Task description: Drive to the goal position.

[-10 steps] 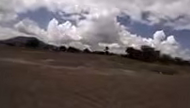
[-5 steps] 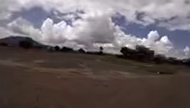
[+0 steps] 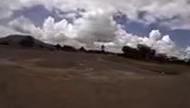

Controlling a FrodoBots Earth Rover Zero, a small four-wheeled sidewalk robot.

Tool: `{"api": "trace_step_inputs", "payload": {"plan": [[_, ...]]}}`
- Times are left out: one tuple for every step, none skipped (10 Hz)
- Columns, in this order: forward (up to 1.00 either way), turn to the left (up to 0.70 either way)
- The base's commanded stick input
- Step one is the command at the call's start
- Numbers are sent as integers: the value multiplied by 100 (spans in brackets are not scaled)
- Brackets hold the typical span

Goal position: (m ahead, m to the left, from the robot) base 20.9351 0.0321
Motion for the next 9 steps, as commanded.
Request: {"api": "trace_step_inputs", "payload": {"plan": [[100,0],[100,0],[100,0],[100,0],[100,0],[100,0],[100,0],[100,0],[100,0]]}}
